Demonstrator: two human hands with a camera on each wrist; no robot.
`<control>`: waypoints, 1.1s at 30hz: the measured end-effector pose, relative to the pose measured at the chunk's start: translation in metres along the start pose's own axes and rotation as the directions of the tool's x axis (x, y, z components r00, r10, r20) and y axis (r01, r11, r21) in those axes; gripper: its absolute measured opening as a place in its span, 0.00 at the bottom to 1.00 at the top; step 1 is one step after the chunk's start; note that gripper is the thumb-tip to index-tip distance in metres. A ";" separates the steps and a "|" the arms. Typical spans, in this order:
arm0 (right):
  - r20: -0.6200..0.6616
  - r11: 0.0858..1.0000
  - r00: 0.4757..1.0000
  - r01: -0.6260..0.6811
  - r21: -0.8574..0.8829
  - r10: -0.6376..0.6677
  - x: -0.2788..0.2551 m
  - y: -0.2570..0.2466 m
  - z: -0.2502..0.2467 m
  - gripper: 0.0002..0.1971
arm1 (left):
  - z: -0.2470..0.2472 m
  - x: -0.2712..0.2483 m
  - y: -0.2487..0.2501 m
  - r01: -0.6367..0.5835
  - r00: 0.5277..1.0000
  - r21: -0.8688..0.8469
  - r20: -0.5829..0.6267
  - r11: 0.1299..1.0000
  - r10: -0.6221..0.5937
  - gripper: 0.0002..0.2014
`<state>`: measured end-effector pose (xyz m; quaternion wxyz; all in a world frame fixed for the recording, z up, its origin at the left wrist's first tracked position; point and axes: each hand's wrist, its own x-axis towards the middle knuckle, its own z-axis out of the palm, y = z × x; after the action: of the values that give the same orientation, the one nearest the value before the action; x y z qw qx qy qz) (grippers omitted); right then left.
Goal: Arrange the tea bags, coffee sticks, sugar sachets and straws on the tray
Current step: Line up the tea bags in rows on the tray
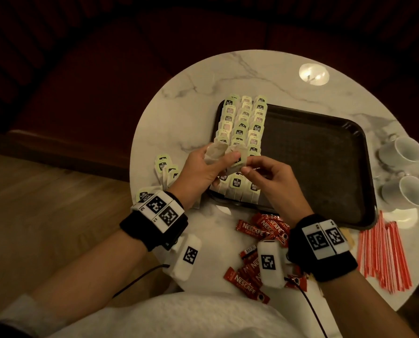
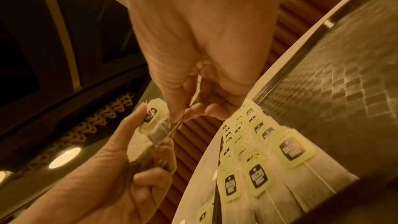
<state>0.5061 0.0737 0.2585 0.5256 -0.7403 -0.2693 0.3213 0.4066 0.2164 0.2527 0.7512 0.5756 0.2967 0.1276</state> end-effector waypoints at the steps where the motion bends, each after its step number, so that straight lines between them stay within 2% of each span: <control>1: -0.003 1.000 1.000 0.000 0.010 0.000 -0.001 -0.001 0.000 0.06 | 0.000 0.000 0.000 -0.009 1.000 -0.004 0.002 1.000 0.009 0.09; 4: 0.002 0.999 1.000 0.000 0.043 0.000 -0.003 -0.001 -0.002 0.06 | 0.000 0.000 0.002 -0.020 1.000 0.021 0.006 1.000 0.020 0.19; 6: 0.018 0.998 1.000 0.005 0.070 -0.007 -0.004 -0.001 -0.004 0.06 | -0.001 -0.001 0.002 -0.019 1.000 0.033 0.024 0.999 0.019 0.32; 8: 0.040 0.995 0.999 -0.001 0.099 -0.003 -0.004 0.001 -0.006 0.07 | -0.001 -0.002 0.003 0.015 0.997 0.031 0.072 0.999 -0.017 0.43; 9: 0.051 0.993 0.999 -0.012 0.118 0.006 -0.004 0.002 -0.006 0.07 | -0.001 -0.003 0.004 0.054 0.993 0.009 0.108 0.999 -0.055 0.45; 12: 0.074 0.980 0.997 -0.037 0.195 0.022 -0.005 0.003 -0.007 0.08 | -0.002 -0.003 0.008 0.199 0.966 -0.163 0.198 0.966 -0.166 0.38; 14: 0.073 0.966 0.997 -0.047 0.254 0.030 -0.005 0.003 -0.008 0.08 | -0.002 -0.003 0.010 0.236 0.964 -0.238 0.183 0.942 -0.195 0.32; 17: 0.079 0.948 0.996 -0.058 0.312 0.034 -0.005 0.004 -0.009 0.10 | -0.001 -0.003 0.012 0.208 0.977 -0.209 0.095 0.955 -0.192 0.21; 19: 0.086 0.947 0.996 -0.057 0.315 0.031 -0.005 0.004 -0.009 0.10 | -0.001 -0.003 0.011 0.209 0.976 -0.202 0.099 0.957 -0.192 0.17; 22: 0.083 0.947 0.996 -0.047 0.318 0.022 -0.004 0.005 -0.008 0.11 | -0.001 -0.005 0.013 0.220 0.968 -0.209 0.165 0.953 -0.187 0.18; 24: 0.083 0.947 0.997 -0.035 0.321 0.009 -0.003 0.005 -0.007 0.11 | -0.001 -0.006 0.011 0.218 0.966 -0.196 0.183 0.956 -0.183 0.16; 30: 0.065 0.929 0.998 -0.035 0.368 0.012 -0.003 0.004 -0.009 0.16 | -0.007 -0.002 0.009 0.175 0.984 -0.296 0.081 0.939 -0.158 0.05; 33: 0.048 0.915 0.999 -0.040 0.402 0.023 -0.003 0.005 -0.011 0.11 | -0.009 -0.001 0.011 0.158 0.987 -0.360 0.046 0.919 -0.152 0.04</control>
<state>0.5124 0.0635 0.2573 0.6557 -0.6136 -0.1966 0.3936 0.4019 0.2262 0.2617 0.8547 0.4028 0.3065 0.1154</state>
